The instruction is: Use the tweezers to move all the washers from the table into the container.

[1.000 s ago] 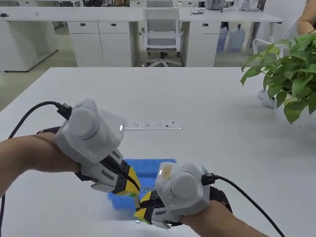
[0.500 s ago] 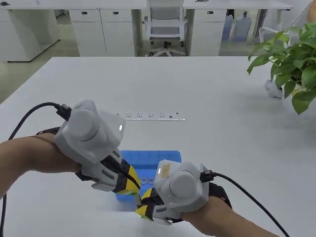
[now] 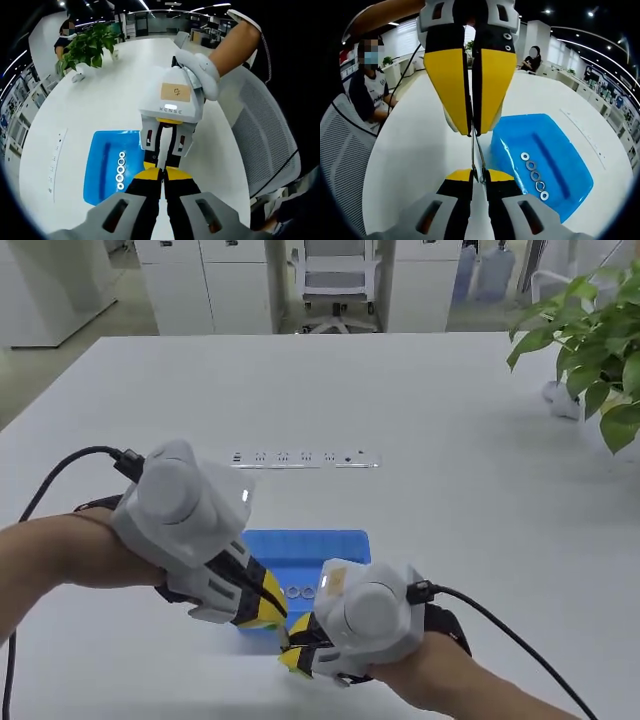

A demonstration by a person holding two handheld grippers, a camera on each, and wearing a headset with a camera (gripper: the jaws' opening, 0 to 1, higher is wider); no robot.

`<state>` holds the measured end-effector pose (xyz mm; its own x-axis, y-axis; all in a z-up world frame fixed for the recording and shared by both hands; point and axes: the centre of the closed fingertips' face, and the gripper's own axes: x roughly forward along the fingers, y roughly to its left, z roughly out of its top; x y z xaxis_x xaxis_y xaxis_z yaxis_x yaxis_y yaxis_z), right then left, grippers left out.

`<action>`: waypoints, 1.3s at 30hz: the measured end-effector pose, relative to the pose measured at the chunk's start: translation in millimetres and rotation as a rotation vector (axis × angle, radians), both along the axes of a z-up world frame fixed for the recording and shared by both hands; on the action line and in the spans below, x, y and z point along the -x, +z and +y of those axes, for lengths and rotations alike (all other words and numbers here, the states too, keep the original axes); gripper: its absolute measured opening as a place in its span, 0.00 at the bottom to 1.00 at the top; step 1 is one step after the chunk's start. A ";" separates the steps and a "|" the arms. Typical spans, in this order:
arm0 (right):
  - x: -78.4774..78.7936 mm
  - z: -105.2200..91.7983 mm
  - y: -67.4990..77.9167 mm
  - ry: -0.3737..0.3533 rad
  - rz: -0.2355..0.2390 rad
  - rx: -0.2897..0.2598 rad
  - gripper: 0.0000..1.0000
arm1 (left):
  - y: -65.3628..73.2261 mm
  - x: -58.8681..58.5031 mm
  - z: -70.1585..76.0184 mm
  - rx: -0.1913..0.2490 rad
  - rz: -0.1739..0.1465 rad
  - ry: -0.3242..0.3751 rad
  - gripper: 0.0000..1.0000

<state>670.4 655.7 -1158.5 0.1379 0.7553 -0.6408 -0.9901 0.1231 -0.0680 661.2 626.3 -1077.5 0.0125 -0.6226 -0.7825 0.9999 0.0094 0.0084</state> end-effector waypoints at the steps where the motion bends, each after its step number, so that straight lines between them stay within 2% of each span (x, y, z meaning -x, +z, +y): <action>1: -0.4 0.2 0.2 -0.003 0.004 -0.002 0.11 | 0.4 -0.6 0.0 0.001 0.000 0.001 0.05; 16: -3.8 2.4 1.1 -0.001 0.000 -0.009 0.12 | 0.9 -4.3 -0.6 0.007 -0.001 0.005 0.05; 28: -3.9 2.4 -0.8 -0.010 0.019 -0.010 0.10 | -0.4 -7.6 -0.7 0.017 0.010 0.011 0.05; 39: -1.5 0.7 1.7 -0.001 0.020 -0.005 0.09 | 3.0 -4.4 -3.9 0.010 0.003 -0.004 0.05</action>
